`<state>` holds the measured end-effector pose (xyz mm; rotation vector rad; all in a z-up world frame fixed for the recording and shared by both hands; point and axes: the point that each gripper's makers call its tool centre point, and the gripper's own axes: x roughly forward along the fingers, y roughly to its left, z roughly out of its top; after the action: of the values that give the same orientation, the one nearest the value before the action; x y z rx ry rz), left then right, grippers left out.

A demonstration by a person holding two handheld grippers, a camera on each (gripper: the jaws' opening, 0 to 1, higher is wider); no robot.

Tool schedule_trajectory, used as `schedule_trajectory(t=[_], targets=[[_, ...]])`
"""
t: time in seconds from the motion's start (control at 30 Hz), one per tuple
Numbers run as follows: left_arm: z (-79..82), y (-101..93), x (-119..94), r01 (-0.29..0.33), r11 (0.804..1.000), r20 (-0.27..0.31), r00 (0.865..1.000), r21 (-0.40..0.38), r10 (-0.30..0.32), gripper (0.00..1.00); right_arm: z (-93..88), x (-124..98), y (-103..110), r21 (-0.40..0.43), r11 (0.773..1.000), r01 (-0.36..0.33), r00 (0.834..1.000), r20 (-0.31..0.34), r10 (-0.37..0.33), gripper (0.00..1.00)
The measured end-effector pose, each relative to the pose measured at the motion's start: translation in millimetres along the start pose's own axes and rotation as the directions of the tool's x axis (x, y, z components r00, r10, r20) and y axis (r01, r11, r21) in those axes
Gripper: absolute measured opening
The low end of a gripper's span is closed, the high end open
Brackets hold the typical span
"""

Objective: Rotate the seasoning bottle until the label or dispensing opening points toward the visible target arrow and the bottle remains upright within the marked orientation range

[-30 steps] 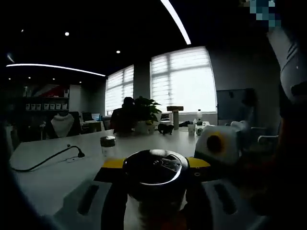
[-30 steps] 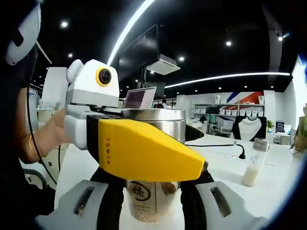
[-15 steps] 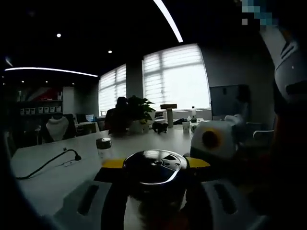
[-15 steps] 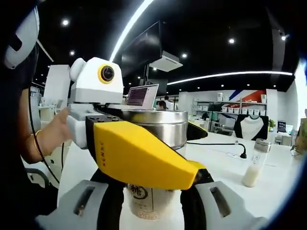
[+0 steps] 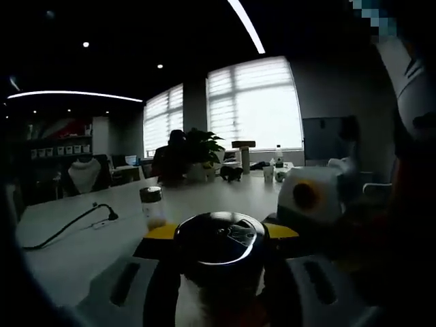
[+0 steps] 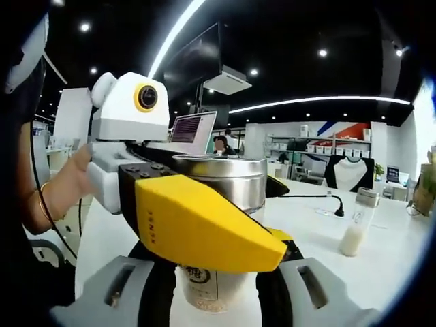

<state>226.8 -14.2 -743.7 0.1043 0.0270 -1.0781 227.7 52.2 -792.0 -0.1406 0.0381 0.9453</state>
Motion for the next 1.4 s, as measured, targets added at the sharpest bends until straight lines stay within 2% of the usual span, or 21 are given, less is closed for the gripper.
schedule_trajectory(t=[0.13,0.23,0.47,0.7,0.9,1.1,1.2,1.4], targets=[[-1.6,2.3,0,-0.002,1.000,-0.016,1.000,0.011,0.002,0.48,-1.6,2,-2,0.008,0.999,0.031,0.999,-0.012,-0.031,0.43],[-3.0,7.4,0,-0.031,0.999,-0.033,0.999,0.032,0.032,0.48,-3.5,4,-8,-0.015,0.997,0.079,0.996,-0.034,-0.080,0.43],[-7.1,13.5,0,-0.088,0.994,-0.068,0.993,0.068,0.092,0.48,-7.9,8,-13,0.009,0.993,0.114,0.992,-0.048,-0.114,0.43],[-10.5,18.6,-1,-0.129,0.989,-0.080,0.988,0.071,0.134,0.48,-11.5,9,-18,-0.007,0.987,0.161,0.985,-0.058,-0.162,0.43],[-14.0,23.1,-1,-0.174,0.981,-0.089,0.979,0.083,0.182,0.48,-13.5,12,-22,0.016,0.979,0.201,0.978,-0.051,-0.200,0.43],[-14.9,27.1,-1,-0.191,0.978,-0.094,0.976,0.081,0.198,0.47,-15.4,15,-28,0.073,0.962,0.264,0.965,-0.031,-0.262,0.43],[-15.8,28.7,-3,-0.193,0.977,-0.097,0.975,0.087,0.201,0.47,-15.8,17,-27,0.099,0.960,0.262,0.965,-0.026,-0.261,0.43],[-15.8,32.6,-6,-0.187,0.978,-0.086,0.977,0.090,0.195,0.47,-14.7,22,-26,0.098,0.962,0.255,0.967,-0.018,-0.254,0.43]])
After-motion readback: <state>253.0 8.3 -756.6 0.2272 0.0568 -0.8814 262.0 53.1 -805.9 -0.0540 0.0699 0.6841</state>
